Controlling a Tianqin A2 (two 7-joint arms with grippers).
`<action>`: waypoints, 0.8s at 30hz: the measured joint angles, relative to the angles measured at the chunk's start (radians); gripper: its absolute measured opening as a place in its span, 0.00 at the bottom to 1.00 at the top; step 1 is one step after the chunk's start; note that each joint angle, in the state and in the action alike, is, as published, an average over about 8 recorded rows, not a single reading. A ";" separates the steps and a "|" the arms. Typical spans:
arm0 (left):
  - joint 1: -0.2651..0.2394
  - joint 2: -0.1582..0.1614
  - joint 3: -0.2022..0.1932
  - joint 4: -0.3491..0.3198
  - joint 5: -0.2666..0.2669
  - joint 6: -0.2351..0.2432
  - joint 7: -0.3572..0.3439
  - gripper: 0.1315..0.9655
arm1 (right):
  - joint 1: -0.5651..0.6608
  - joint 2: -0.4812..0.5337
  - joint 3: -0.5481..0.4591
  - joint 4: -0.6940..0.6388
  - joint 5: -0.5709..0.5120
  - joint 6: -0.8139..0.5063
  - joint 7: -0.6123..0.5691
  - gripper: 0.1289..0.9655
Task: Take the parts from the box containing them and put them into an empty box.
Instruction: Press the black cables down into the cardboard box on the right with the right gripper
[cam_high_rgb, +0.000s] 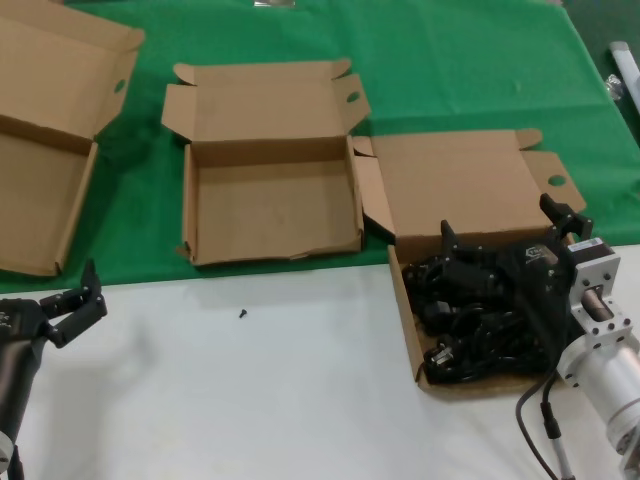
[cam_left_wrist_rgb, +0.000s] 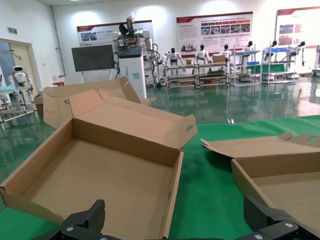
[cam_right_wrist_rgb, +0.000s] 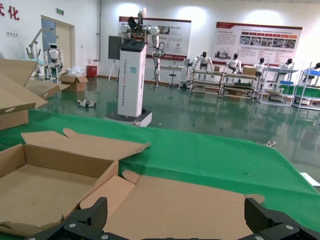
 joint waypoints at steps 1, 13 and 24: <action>0.000 0.000 0.000 0.000 0.000 0.000 0.000 1.00 | 0.000 0.000 0.000 0.000 0.000 0.000 0.000 1.00; 0.000 0.000 0.000 0.000 0.000 0.000 0.000 1.00 | 0.000 0.000 0.000 0.000 0.000 0.000 0.000 1.00; 0.000 0.000 0.000 0.000 0.000 0.000 0.000 1.00 | 0.000 0.000 0.000 0.000 0.000 0.000 0.000 1.00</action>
